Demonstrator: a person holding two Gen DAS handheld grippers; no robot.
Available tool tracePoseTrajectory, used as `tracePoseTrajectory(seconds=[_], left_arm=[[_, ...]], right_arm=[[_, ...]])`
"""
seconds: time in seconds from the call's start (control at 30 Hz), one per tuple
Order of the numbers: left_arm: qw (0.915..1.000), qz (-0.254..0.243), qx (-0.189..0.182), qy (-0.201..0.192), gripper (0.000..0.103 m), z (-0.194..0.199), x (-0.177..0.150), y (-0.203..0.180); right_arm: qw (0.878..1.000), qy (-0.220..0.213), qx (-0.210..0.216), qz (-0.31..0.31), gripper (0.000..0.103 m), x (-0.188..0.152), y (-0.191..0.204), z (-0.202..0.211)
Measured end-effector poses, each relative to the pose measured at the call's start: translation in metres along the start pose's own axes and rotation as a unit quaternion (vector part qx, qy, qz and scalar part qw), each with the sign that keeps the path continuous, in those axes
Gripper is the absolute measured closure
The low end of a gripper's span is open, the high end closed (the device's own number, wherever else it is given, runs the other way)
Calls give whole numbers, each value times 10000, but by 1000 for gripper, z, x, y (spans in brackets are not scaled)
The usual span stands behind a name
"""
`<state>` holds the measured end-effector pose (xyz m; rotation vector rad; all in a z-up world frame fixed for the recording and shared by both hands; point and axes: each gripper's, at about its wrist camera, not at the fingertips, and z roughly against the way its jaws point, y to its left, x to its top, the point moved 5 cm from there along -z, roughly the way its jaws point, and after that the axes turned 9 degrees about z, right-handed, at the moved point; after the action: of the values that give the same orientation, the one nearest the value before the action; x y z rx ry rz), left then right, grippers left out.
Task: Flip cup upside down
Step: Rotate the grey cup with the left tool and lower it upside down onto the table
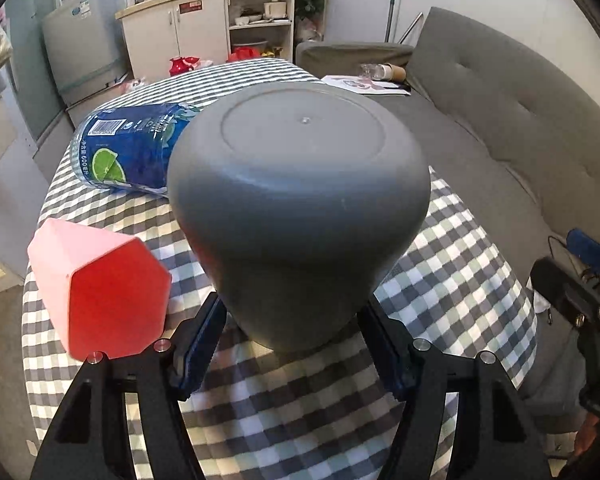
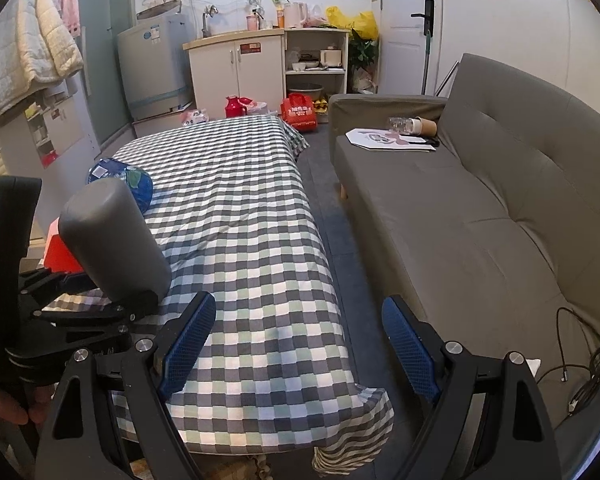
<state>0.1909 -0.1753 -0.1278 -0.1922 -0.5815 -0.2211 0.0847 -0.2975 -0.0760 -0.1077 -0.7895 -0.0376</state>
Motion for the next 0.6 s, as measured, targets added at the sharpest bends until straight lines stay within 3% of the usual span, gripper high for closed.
tracePoseTrajectory(seconds=[0.33,0.47,0.6], left_arm=[[9999,15,-35,-113,34,-19,25,-4],[9999,-9,-99,-97,31,-19,25,-2],[9999,-143,75,21,26,-19,16,-3]], right_arm=[[9999,127,-12,8,18,-5,2,-9],[9999,154,-24,16,18,-5,3,-10],[9998,176,22,32,18,-1,5,-8]])
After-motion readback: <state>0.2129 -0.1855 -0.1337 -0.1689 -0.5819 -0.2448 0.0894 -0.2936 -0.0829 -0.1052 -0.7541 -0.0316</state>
